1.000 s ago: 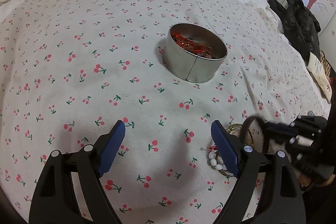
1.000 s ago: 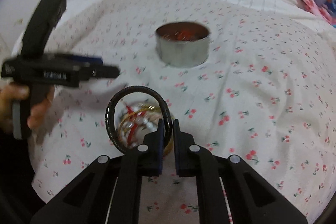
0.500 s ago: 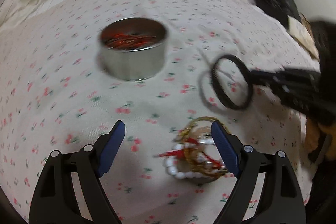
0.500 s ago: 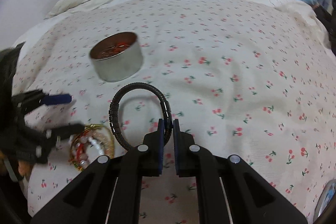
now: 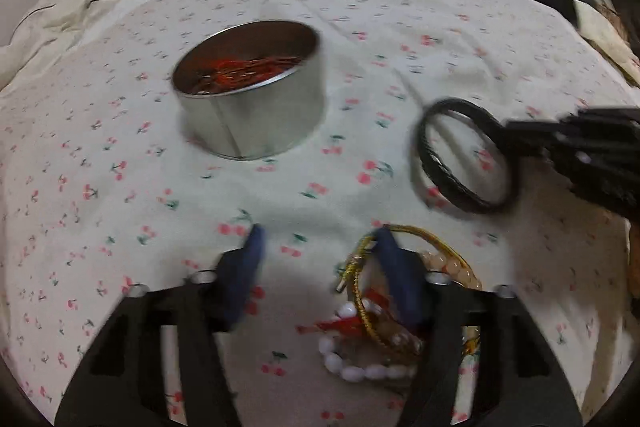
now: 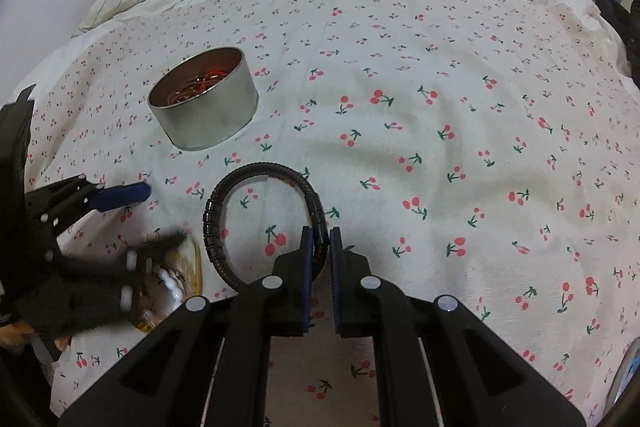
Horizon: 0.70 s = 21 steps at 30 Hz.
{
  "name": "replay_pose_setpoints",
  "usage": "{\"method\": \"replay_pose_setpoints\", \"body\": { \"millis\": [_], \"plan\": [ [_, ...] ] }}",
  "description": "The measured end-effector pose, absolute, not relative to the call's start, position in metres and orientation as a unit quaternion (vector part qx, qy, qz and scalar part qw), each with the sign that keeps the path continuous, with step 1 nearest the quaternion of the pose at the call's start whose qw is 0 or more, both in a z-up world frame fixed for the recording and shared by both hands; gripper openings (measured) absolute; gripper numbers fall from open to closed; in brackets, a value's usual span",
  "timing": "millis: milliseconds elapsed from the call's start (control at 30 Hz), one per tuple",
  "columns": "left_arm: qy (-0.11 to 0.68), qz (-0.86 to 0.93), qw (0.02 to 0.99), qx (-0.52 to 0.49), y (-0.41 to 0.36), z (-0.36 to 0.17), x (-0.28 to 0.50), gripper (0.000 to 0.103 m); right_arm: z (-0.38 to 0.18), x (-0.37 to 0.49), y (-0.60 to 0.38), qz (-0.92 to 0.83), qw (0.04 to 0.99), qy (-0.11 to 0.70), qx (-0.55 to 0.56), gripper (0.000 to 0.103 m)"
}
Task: Organize jewelry
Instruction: 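Grasp the gold bracelet with the left tool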
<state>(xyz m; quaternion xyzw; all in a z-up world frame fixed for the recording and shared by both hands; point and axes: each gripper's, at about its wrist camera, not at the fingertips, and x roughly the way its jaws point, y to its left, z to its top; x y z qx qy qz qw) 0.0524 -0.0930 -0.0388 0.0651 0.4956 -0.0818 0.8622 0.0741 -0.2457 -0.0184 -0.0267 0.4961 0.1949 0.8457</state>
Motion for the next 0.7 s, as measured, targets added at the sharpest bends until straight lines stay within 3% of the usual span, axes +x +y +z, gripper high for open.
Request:
{"method": "replay_pose_setpoints", "body": {
  "millis": [167, 367, 567, 700],
  "plan": [
    [0.512, -0.091, 0.854, 0.019, -0.074, -0.033, 0.055, 0.009, -0.02, 0.075, -0.246, 0.196, 0.844, 0.499, -0.025, 0.009],
    [0.532, -0.132, 0.828, -0.114, -0.039, -0.036, 0.063, 0.006, -0.023, 0.076, -0.245, 0.196, 0.839, 0.506, -0.028, 0.01],
    [0.552, -0.162, 0.79, -0.21, -0.022, -0.051, 0.068, 0.006, -0.029, 0.075, -0.237, 0.202, 0.834, 0.512, -0.042, 0.022],
    [0.548, -0.167, 0.791, -0.212, -0.025, -0.052, 0.065, 0.005, -0.031, 0.074, -0.233, 0.202, 0.835, 0.51, -0.05, 0.02]
  ]
}}
